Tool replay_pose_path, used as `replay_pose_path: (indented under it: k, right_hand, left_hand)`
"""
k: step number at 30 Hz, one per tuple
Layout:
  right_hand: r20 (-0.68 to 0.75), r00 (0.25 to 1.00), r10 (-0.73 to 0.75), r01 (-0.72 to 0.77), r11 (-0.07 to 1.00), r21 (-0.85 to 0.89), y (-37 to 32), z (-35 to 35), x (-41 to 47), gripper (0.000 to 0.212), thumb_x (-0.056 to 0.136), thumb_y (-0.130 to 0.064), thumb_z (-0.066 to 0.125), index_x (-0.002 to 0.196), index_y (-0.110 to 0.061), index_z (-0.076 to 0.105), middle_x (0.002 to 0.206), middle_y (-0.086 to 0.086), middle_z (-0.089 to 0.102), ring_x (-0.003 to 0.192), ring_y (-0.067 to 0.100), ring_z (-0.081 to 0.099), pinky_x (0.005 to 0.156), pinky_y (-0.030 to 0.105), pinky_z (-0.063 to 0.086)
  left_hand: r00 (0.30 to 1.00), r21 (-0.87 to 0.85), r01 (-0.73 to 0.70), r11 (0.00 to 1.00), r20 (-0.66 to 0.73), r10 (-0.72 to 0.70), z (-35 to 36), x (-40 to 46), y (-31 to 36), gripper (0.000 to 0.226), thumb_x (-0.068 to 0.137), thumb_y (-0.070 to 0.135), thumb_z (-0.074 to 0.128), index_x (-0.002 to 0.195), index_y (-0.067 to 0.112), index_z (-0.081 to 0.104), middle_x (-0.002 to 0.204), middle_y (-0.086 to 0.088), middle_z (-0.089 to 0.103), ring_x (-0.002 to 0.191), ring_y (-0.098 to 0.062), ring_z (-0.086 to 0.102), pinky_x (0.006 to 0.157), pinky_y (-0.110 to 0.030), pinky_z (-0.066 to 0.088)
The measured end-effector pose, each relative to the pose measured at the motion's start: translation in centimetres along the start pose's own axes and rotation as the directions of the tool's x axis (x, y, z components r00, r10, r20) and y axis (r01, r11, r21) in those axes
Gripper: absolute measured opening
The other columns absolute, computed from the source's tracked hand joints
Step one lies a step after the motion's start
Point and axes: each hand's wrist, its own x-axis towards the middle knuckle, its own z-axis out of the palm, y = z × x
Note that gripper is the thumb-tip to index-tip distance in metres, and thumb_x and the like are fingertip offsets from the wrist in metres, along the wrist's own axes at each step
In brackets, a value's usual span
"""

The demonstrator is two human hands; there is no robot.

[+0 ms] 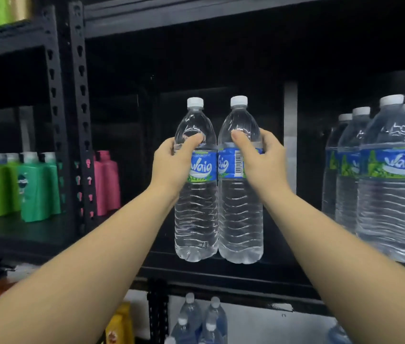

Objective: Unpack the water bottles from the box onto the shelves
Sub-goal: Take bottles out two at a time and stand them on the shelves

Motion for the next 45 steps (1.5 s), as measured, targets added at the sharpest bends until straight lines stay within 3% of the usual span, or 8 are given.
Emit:
replay_pose_path:
  k: [4,8,13,18,22,28,38,45]
  right_hand:
    - [0.025,0.999,-0.024,0.026,0.995,-0.093,1.4,0.3,-0.9,0.064,0.089,-0.061,0.072,0.142,-0.030,0.054,0.108,-0.022,0.073,0.098,-0.006,0.070,0.091,0.023,0.056]
    - [0.109,0.994,-0.015,0.035,0.983,-0.182,3.4,-0.3,-3.8,0.104,0.077,-0.065,0.074,0.162,-0.038,0.022,0.138,-0.017,0.065,0.121,0.001,0.064,0.101,0.026,0.048]
    - [0.185,0.978,0.092,-0.054,0.978,-0.202,5.1,-1.0,-7.2,0.103,0.073,-0.037,0.092,0.152,-0.050,0.027,0.128,-0.030,0.064,0.114,-0.012,0.062,0.091,0.013,0.047]
    - [0.297,0.892,0.341,-0.215,0.898,-0.385,7.2,-0.9,-7.5,0.092,0.061,-0.049,0.098,0.129,-0.040,0.037,0.114,-0.018,0.070,0.102,0.001,0.069,0.080,0.025,0.057]
    - [0.323,0.882,0.344,-0.179,0.878,-0.445,8.0,-0.3,-7.3,0.104,0.053,-0.050,0.098,0.135,-0.043,0.033,0.122,-0.014,0.061,0.108,0.006,0.063,0.075,0.030,0.061]
    - [0.302,0.897,0.322,-0.148,0.864,-0.481,8.4,-0.6,-7.4,0.110,0.050,-0.058,0.098,0.140,-0.042,0.036,0.126,-0.011,0.051,0.117,0.005,0.043,0.086,0.030,0.047]
    - [0.308,0.873,0.379,-0.231,0.876,-0.424,7.2,-1.6,-7.7,0.099,0.064,-0.040,0.094,0.144,-0.036,0.034,0.118,-0.018,0.071,0.105,0.004,0.070,0.090,0.034,0.060]
    - [0.285,0.874,0.394,-0.261,0.874,-0.410,7.2,-1.5,-7.8,0.088,0.047,-0.045,0.100,0.116,-0.040,0.045,0.121,-0.012,0.064,0.108,0.006,0.066,0.093,0.037,0.060]
  left_hand:
    - [0.993,0.262,-0.117,0.958,0.005,0.119,-0.1,-0.1,-2.0,0.039,0.093,0.052,0.073,0.121,0.027,0.064,0.101,0.017,0.076,0.097,-0.002,0.073,0.086,-0.027,0.054]
    - [0.987,0.269,-0.141,0.953,0.107,0.116,-1.6,-2.0,-4.7,0.070,0.072,0.056,0.083,0.131,0.044,0.049,0.107,0.035,0.072,0.100,0.010,0.069,0.090,-0.022,0.051]
    - [0.981,0.304,-0.007,0.953,0.189,-0.054,-4.1,-3.7,-8.6,0.090,0.051,0.042,0.098,0.126,0.040,0.050,0.112,0.011,0.079,0.104,-0.010,0.077,0.098,-0.048,0.059]
    - [0.970,0.495,0.031,0.868,0.193,-0.145,-6.1,-4.1,-9.5,0.105,0.037,0.046,0.102,0.124,0.043,0.045,0.108,0.023,0.076,0.101,0.005,0.072,0.098,-0.037,0.058]
    - [0.952,0.505,0.017,0.863,0.257,-0.169,-6.9,-4.0,-10.2,0.130,0.035,0.047,0.106,0.142,0.044,0.033,0.117,0.025,0.072,0.111,0.003,0.070,0.106,-0.039,0.055]
    - [0.944,0.445,0.018,0.895,0.288,-0.162,-7.1,-4.1,-10.2,0.128,0.041,0.040,0.108,0.147,0.041,0.035,0.121,0.029,0.070,0.115,0.003,0.069,0.107,-0.038,0.053]
    - [0.960,0.488,0.071,0.870,0.203,-0.192,-7.2,-4.4,-10.2,0.095,0.054,0.030,0.106,0.127,0.031,0.044,0.114,0.015,0.072,0.099,0.008,0.070,0.087,-0.022,0.052]
    - [0.952,0.467,0.110,0.878,0.203,-0.228,-7.5,-4.3,-10.0,0.094,0.045,0.032,0.106,0.122,0.030,0.053,0.112,0.015,0.077,0.105,-0.006,0.075,0.098,-0.039,0.058]
